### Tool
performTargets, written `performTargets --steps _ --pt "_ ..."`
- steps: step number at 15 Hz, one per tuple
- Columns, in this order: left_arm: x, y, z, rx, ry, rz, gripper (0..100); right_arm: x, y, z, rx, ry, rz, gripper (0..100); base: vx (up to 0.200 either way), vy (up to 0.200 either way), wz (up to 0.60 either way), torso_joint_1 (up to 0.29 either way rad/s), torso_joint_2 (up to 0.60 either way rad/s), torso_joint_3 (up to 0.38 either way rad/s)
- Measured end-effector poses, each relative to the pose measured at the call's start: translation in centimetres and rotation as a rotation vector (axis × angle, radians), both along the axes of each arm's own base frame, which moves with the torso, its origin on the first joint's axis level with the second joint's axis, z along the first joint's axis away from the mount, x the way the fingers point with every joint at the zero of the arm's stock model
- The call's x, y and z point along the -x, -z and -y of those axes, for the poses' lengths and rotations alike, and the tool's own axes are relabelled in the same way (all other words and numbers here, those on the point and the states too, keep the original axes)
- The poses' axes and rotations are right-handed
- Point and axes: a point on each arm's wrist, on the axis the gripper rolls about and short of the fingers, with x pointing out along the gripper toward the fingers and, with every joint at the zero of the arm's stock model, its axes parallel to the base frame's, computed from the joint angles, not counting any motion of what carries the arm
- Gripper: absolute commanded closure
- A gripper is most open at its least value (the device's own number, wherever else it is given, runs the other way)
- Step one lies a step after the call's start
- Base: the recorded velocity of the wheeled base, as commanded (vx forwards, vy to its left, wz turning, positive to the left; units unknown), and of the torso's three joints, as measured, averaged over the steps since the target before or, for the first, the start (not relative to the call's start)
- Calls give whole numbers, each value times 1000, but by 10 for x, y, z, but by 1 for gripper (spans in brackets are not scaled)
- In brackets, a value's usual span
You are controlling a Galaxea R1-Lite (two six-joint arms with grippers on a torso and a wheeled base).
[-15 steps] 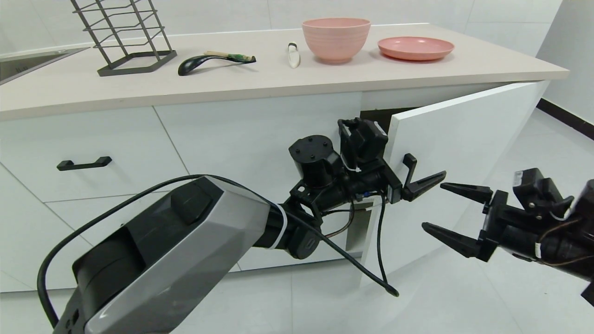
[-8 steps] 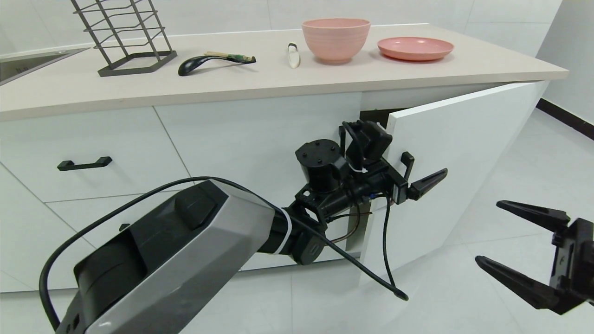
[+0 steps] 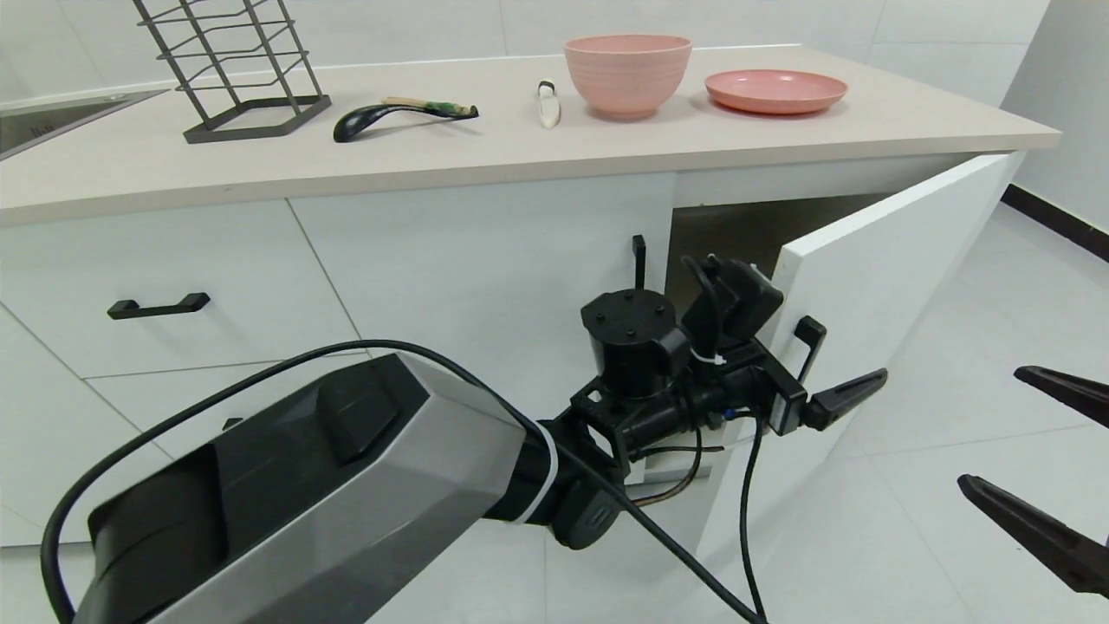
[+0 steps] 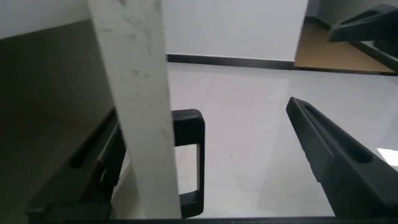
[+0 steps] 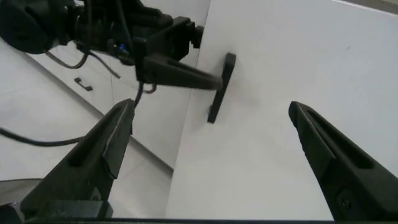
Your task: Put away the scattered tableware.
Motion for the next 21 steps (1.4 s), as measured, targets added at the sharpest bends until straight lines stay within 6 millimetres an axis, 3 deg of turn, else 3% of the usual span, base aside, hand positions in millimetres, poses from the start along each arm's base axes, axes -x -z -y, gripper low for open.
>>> performTargets --steps 4,9,15,21 --pt "39 -3 27 -7 86 -10 0 9 -7 3 -4 29 52 0 0 0 0 0 0 0" --pt "64 -2 43 -6 135 -15 0 30 -19 5 -3 61 167 0 0 0 0 0 0 0" --pt "78 2 59 1 176 -18 0 59 -31 4 7 77 326 0 0 0 0 0 0 0" --pt "98 8 87 47 228 -30 0 70 -38 4 12 80 401 0 0 0 0 0 0 0"
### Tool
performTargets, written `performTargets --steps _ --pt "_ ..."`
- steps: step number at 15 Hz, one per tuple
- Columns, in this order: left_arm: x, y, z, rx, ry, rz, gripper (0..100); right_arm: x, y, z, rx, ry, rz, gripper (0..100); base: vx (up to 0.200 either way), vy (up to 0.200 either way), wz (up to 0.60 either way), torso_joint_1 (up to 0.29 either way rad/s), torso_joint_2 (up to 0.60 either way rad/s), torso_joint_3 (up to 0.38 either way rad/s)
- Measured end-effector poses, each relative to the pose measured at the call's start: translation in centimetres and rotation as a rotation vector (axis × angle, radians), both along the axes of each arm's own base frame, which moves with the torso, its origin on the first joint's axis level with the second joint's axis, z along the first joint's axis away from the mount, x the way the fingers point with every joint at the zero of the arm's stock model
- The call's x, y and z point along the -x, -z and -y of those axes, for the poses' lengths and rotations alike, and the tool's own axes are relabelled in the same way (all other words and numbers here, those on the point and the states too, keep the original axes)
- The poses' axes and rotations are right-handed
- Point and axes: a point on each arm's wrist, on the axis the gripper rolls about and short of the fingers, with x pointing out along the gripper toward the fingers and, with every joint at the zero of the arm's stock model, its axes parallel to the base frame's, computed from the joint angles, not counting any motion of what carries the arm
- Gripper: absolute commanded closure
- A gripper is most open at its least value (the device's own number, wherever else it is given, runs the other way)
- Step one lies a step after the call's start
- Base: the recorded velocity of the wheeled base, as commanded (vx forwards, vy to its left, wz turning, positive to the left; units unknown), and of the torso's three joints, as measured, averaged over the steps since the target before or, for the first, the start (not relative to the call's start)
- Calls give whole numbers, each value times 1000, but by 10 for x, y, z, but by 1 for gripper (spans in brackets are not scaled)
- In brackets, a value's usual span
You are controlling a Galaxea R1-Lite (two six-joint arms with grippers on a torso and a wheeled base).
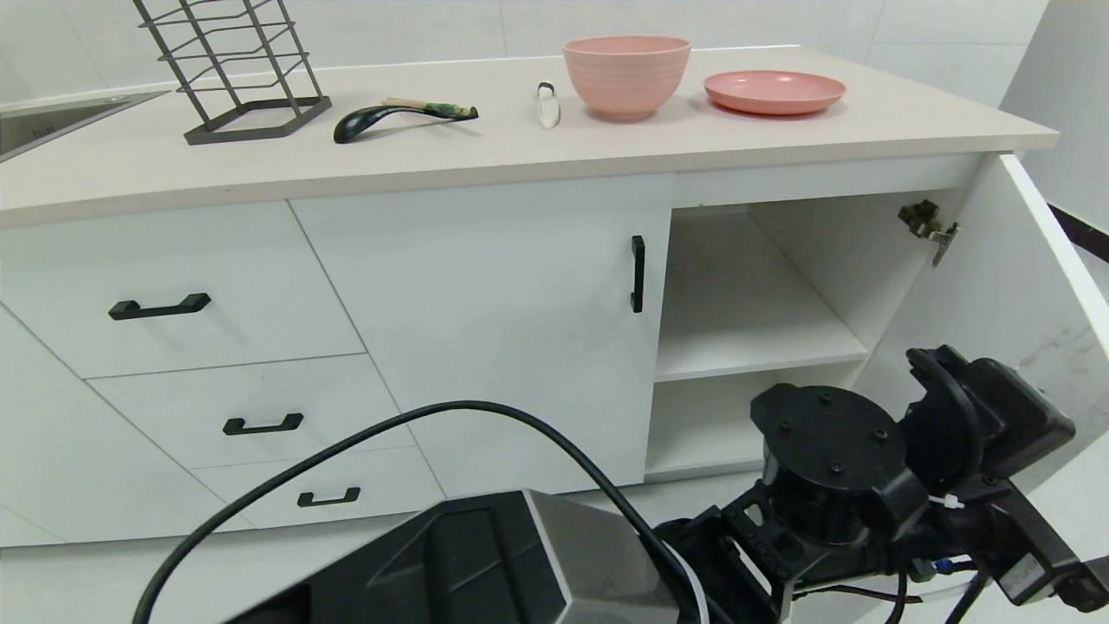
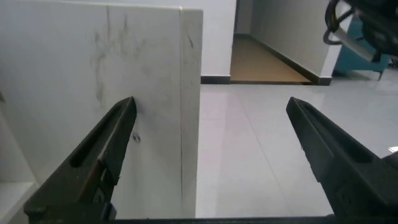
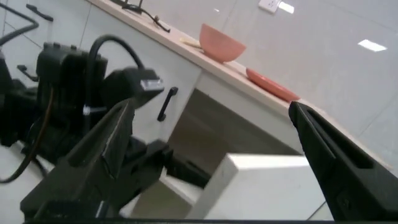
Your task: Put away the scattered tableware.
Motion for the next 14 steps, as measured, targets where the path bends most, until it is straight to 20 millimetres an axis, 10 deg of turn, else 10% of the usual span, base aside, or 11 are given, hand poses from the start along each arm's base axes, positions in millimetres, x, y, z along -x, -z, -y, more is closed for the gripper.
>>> performTargets --steps 8,14 --pt "53 24 45 112 175 -95 0 14 -21 -1 7 9 140 0 0 0 0 0 0 0" --pt "38 59 -14 21 104 -170 0 15 -18 -1 7 8 129 0 0 0 0 0 0 0"
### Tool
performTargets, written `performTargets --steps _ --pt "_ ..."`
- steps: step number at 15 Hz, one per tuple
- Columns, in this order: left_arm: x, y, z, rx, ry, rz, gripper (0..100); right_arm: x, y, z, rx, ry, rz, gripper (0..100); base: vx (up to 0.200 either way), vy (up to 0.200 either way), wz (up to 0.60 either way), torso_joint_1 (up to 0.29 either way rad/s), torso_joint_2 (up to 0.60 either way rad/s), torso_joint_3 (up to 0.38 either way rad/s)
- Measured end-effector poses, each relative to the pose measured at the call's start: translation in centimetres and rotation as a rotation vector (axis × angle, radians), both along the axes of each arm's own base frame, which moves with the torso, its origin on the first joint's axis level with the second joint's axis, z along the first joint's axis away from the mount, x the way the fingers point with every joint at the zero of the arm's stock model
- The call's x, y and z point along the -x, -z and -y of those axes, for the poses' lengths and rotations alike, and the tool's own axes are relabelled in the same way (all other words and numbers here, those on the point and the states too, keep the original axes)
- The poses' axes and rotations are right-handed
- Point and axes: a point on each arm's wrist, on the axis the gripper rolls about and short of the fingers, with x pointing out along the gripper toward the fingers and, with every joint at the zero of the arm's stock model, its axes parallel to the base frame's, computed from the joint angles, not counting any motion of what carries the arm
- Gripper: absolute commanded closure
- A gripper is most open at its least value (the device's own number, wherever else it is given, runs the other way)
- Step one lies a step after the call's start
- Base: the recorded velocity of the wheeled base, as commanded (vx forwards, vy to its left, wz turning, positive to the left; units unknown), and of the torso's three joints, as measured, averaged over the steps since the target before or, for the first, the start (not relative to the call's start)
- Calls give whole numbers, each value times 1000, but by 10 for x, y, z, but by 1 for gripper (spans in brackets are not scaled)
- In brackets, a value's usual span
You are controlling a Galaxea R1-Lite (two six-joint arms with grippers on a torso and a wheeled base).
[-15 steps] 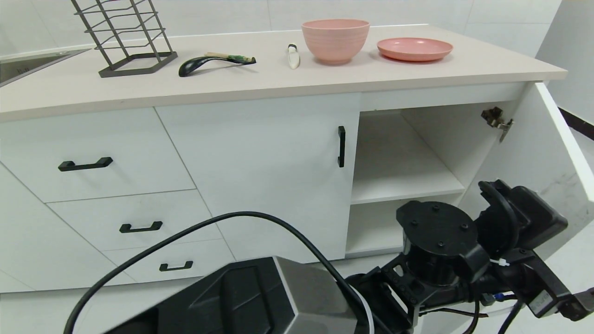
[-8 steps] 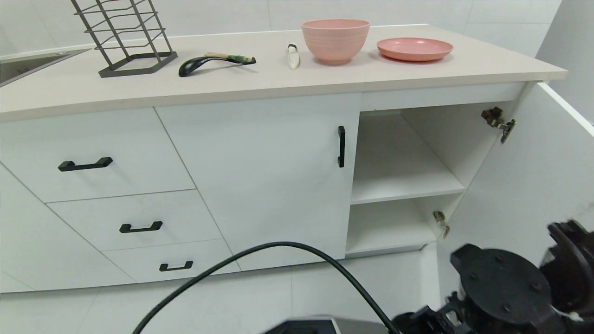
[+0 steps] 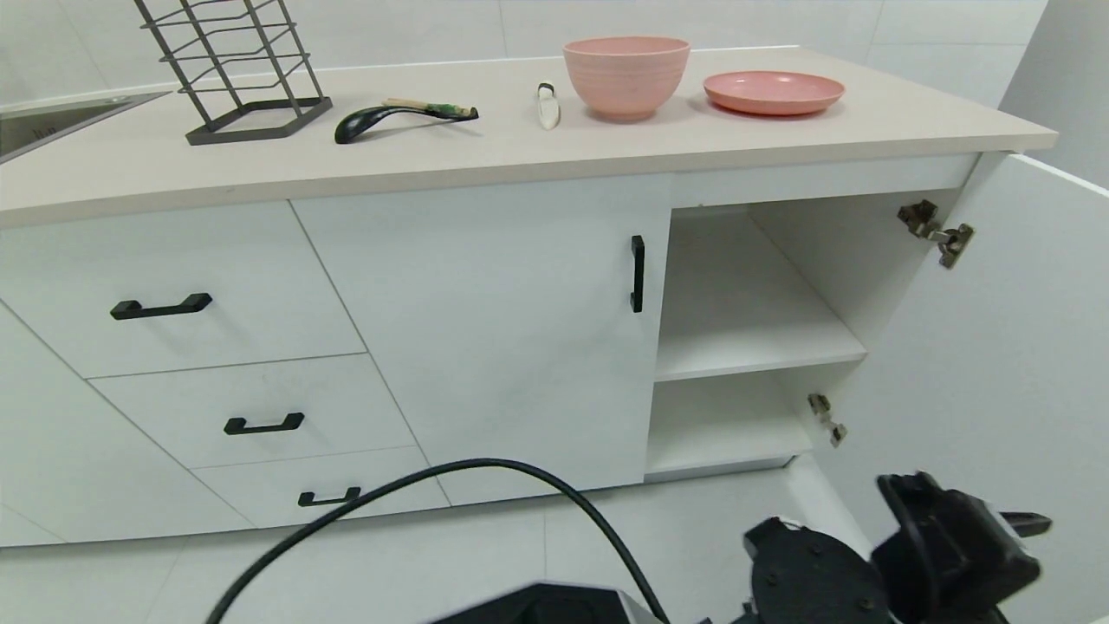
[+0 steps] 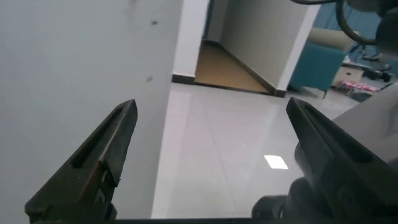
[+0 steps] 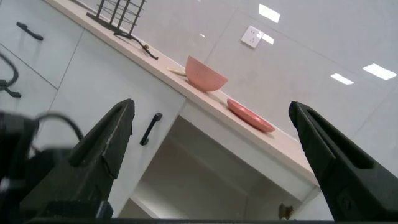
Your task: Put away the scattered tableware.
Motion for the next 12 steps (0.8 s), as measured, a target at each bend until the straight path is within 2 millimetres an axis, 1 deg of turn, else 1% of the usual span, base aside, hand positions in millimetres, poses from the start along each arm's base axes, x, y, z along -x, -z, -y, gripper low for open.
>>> performTargets --steps 2,4,6,7,9,11,12 --pt "-9 -11 -38 -19 -52 -7 0 -1 9 0 -1 -1 -34 0 0 0 0 0 0 0" --pt "-19 -29 -77 -33 -120 3 0 -1 15 0 1 -6 -58 0 0 0 0 0 0 0" --pt "-27 -55 -121 -26 -199 22 0 -1 18 -1 1 -27 -71 0 0 0 0 0 0 0" --pt "-32 -70 -147 -15 -251 32 0 -1 18 -1 1 -34 -75 0 0 0 0 0 0 0" --pt "-33 -92 -196 3 -345 52 0 -2 21 -1 -2 -38 -102 0 0 0 0 0 0 0" --pt "-27 -108 -245 16 -445 76 0 -2 25 -2 -6 -39 -140 0 0 0 0 0 0 0" --pt "-22 -115 -265 30 -487 90 0 -1 29 -2 -8 -39 -175 0 0 0 0 0 0 0"
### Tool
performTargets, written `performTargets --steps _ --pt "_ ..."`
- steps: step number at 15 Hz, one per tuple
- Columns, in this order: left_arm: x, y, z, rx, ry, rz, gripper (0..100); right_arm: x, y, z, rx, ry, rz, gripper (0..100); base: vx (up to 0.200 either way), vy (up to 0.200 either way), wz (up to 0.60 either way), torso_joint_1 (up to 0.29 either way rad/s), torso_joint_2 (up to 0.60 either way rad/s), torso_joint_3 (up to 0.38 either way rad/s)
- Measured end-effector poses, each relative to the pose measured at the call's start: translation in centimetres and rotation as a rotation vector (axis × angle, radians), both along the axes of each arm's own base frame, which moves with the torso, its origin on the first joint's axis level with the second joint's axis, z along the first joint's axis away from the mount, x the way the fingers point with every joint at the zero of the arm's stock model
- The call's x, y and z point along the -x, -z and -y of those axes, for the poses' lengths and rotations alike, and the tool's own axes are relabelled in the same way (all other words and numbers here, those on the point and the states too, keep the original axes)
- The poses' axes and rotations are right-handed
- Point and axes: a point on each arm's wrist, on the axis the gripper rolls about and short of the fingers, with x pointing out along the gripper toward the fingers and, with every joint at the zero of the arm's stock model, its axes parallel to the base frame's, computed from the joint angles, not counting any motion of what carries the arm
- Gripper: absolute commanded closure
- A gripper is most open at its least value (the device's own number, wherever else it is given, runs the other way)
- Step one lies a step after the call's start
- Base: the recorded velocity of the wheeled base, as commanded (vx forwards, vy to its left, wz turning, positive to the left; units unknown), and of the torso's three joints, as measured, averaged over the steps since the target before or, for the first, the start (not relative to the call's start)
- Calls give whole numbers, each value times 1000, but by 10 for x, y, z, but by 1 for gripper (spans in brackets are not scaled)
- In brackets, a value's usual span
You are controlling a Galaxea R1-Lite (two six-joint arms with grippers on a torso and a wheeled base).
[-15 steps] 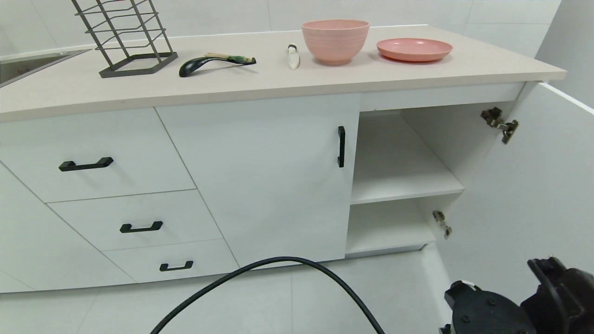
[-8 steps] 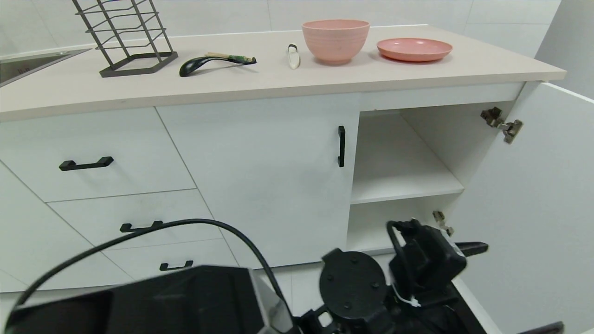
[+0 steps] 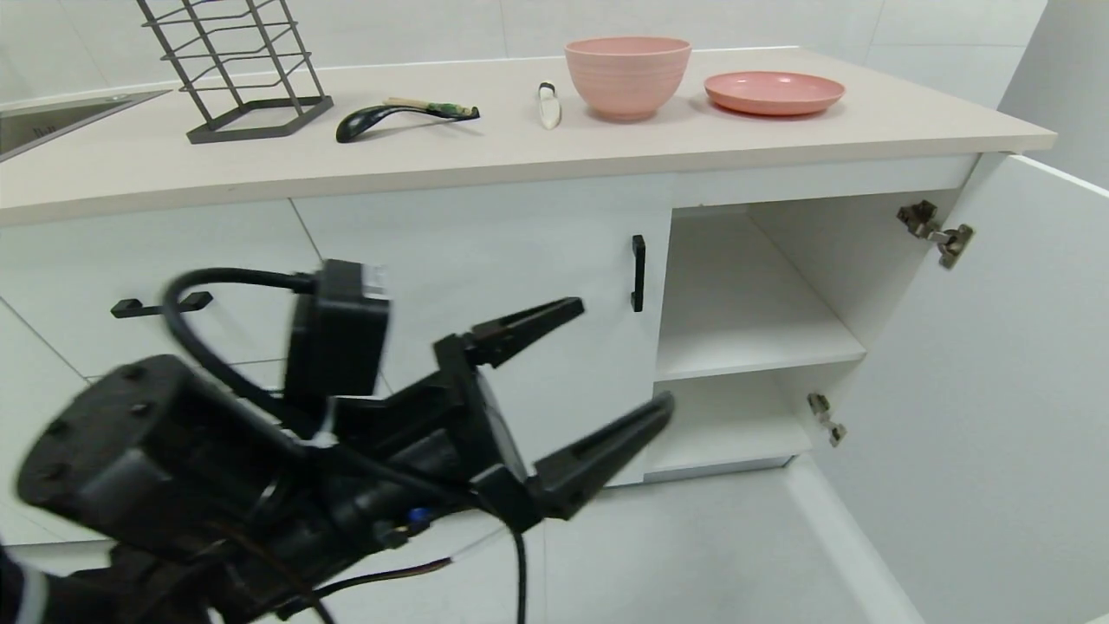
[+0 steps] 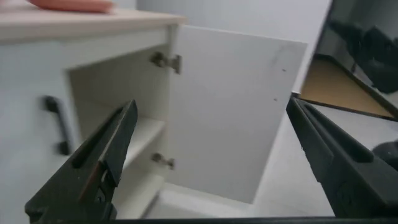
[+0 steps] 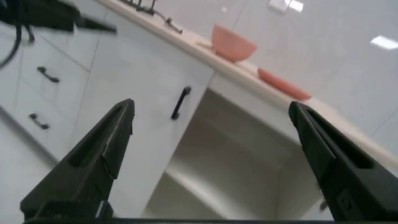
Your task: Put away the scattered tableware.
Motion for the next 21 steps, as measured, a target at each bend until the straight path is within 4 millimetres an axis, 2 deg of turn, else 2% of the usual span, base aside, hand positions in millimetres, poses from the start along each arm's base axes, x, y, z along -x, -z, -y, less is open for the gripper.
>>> performTargets --steps 4,6,8,10,13,17,19,21 --pt "32 -16 -85 45 -234 72 0 12 18 -1 -4 0 -124 0 0 0 0 0 0 0" --pt "56 -20 -119 71 -358 127 0 23 31 -1 -7 1 -187 0 0 0 0 0 0 0" --pt "81 -18 -141 78 -457 155 0 32 44 -1 -11 1 -252 0 0 0 0 0 0 0" --pt "104 -10 -152 61 -515 134 0 42 60 -1 -37 26 -331 0 0 0 0 0 0 0" --pt "135 15 -161 -4 -566 13 0 49 80 4 -242 286 -458 0 0 0 0 0 0 0" --pt "177 70 -170 -123 -631 -227 0 53 94 7 -340 484 -519 0 0 0 0 0 0 0" --pt "191 87 -174 -146 -713 -245 0 53 105 9 -336 551 -607 0 0 0 0 0 0 0" --pt "197 104 -177 -196 -851 -315 0 54 112 11 -353 658 -655 0 0 0 0 0 0 0"
